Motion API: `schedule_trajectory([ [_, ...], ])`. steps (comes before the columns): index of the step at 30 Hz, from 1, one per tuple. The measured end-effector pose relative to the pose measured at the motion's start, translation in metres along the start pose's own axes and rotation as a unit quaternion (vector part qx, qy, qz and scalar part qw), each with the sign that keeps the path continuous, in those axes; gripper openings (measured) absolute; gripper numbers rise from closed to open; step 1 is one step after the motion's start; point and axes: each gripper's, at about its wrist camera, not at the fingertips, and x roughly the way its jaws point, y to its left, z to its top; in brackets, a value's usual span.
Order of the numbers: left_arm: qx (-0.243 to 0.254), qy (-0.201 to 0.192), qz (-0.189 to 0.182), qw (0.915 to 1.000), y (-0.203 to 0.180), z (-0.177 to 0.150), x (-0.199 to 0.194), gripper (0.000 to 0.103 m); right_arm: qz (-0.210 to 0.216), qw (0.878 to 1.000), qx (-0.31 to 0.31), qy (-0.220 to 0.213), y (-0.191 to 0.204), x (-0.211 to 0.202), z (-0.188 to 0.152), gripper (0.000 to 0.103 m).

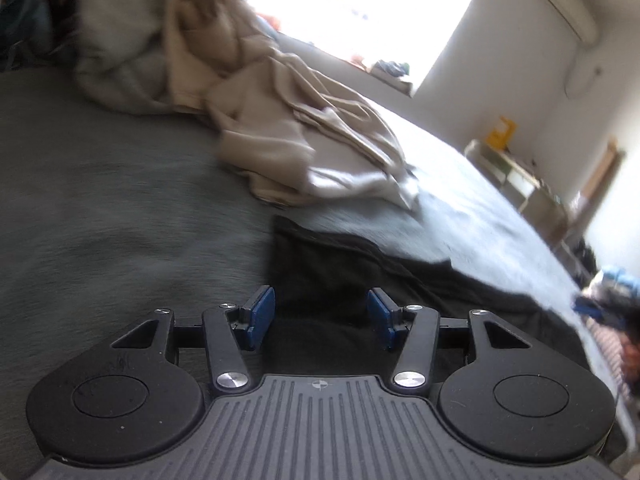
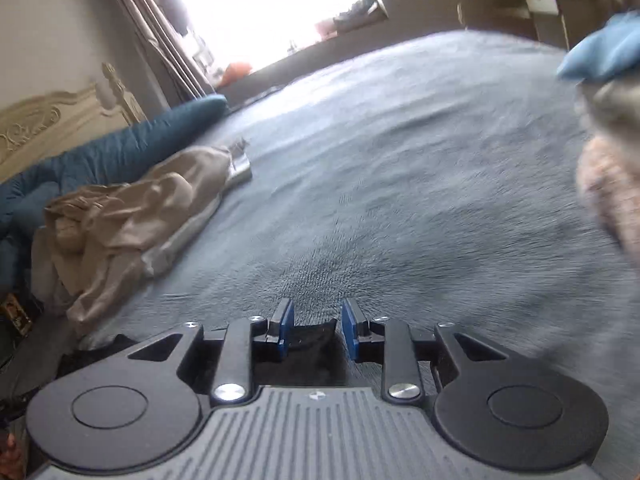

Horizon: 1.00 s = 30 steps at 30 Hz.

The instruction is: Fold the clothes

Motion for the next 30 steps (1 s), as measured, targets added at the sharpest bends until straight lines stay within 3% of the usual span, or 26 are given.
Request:
schedule_trajectory([
  [5,-0.03,-0.015,-0.01,0.9994,0.012,-0.006,-0.043,0.052,0.025,0.998,0.009,-0.055,0.005,-0.126,-0.022,0.033],
  [9,-0.045,-0.01,-0.025,0.9986,0.009,-0.024,-0.072,0.055,0.022,0.997,0.063,-0.042,-0.006,-0.181,-0.054,0.036],
  [15,-0.059,0.007,-0.023,0.998,-0.003,-0.057,-0.093,0.055,0.019,0.995,0.091,0.034,-0.012,-0.154,-0.128,0.037],
  [23,-0.042,0.018,0.003,0.999,-0.02,-0.082,-0.106,0.055,0.021,1.0,-0.005,-0.008,0.019,-0.149,-0.154,0.034],
  [24,-0.043,0.017,0.005,0.9989,-0.02,-0.085,-0.107,0.055,0.024,1.0,-0.004,-0.006,0.018,-0.147,-0.156,0.028],
  [25,-0.044,0.016,0.007,0.9989,-0.02,-0.087,-0.108,0.055,0.028,1.0,0.0,-0.002,0.015,-0.145,-0.157,0.008],
  [26,-0.047,0.014,0.01,0.9988,-0.018,-0.089,-0.108,0.055,0.031,1.0,0.003,0.002,0.013,-0.142,-0.159,0.003],
  [30,-0.056,0.003,0.017,0.9983,-0.009,-0.093,-0.118,0.055,0.041,0.998,0.054,-0.017,-0.008,-0.148,-0.162,0.003],
])
